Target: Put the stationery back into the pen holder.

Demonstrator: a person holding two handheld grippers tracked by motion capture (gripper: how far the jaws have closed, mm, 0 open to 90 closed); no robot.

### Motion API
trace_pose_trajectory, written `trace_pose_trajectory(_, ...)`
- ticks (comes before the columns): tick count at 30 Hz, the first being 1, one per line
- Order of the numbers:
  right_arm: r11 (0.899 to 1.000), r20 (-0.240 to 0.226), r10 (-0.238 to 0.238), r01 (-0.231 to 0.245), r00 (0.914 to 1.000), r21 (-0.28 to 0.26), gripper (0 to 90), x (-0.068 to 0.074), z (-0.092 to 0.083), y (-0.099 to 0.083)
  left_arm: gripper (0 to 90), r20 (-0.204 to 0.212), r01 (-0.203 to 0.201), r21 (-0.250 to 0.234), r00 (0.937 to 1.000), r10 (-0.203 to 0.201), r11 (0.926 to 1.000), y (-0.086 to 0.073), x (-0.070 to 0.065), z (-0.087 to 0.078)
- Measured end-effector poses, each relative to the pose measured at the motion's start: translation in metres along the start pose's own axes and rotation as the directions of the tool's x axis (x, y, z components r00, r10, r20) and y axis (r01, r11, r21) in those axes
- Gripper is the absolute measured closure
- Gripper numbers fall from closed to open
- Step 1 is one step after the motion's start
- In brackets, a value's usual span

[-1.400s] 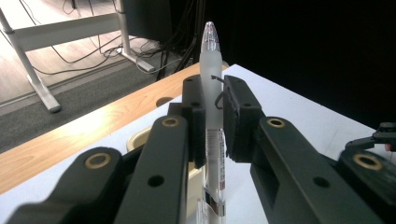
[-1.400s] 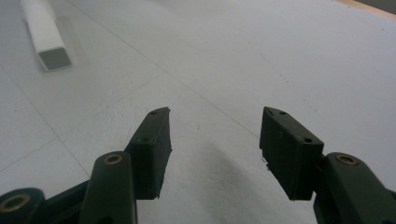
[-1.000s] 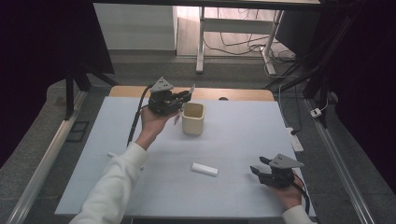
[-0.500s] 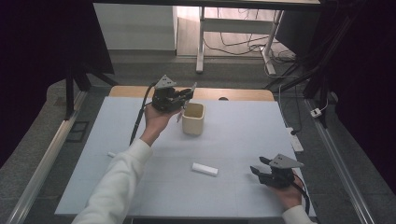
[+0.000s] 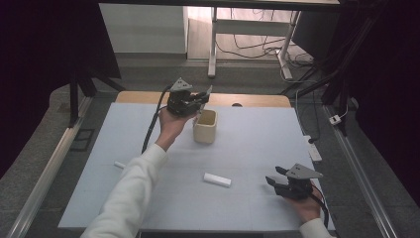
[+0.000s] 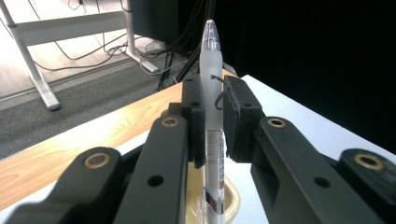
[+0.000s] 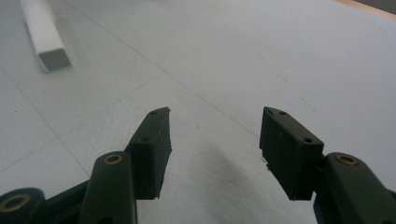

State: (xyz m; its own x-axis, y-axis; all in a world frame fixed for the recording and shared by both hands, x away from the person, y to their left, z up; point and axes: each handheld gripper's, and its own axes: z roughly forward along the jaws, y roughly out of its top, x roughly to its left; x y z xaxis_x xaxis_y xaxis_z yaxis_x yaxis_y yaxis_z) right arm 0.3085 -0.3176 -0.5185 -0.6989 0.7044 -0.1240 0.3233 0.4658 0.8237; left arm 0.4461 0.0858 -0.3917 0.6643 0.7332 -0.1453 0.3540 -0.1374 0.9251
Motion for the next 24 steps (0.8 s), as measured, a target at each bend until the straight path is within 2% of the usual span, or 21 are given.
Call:
trace_pose_trajectory(7,1.000,0.001,-0.002,0.002,1.0000,0.001,42.8,0.000,0.000,0.000,78.5,-0.016,0.005,0.009,0.9999,-0.005,0.9999,0.000,0.003,0.014)
trace_pose_trajectory(12,1.000,0.000,0.002,-0.002,1.0000,0.003,42.8,-0.001,0.001,-0.001,78.5,-0.017,0.031,0.001,0.9994,-0.030,0.9995,0.003,0.008,0.021)
trace_pose_trajectory(24,1.000,0.004,0.006,-0.006,1.0000,0.008,42.8,-0.002,0.001,-0.002,78.0,-0.025,0.019,-0.019,0.9995,-0.020,0.9996,0.014,0.009,0.030)
